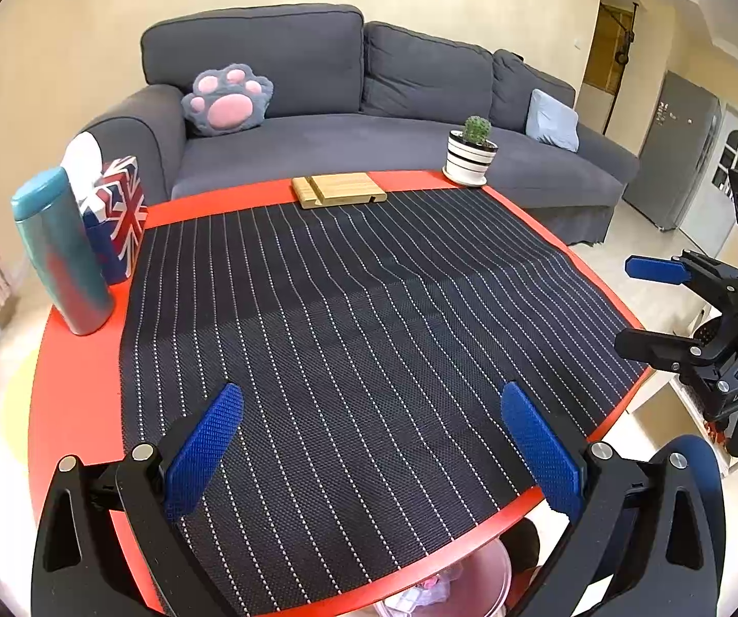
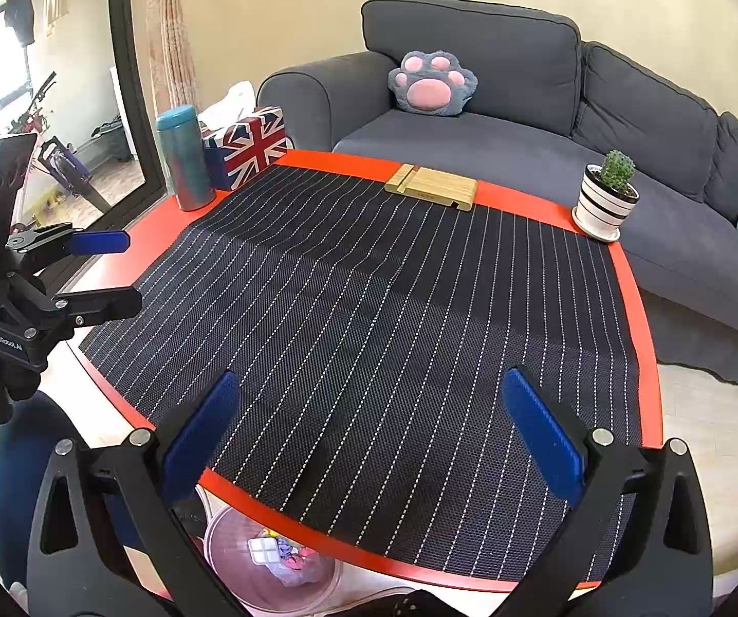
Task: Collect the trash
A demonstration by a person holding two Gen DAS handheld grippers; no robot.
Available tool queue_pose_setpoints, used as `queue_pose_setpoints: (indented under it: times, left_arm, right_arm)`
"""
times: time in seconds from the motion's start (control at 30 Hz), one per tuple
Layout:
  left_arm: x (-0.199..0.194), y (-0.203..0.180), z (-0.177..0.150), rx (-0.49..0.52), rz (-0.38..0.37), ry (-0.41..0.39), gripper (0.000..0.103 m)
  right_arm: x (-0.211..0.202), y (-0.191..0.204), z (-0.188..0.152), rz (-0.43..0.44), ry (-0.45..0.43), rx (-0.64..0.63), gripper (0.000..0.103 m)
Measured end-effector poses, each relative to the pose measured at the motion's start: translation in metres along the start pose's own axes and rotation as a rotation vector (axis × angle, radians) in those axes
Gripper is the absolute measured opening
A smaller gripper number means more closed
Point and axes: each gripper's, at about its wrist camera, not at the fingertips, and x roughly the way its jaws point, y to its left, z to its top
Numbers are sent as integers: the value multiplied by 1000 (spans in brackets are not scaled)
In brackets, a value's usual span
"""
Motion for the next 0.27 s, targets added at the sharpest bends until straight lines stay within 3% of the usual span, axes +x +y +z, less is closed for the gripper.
queue_pose_setpoints:
  times: [0.27]
  left_arm:
    - [2, 4, 1, -6, -5, 17, 97]
  right_arm:
    - [1, -1, -1, 2, 6, -4, 100]
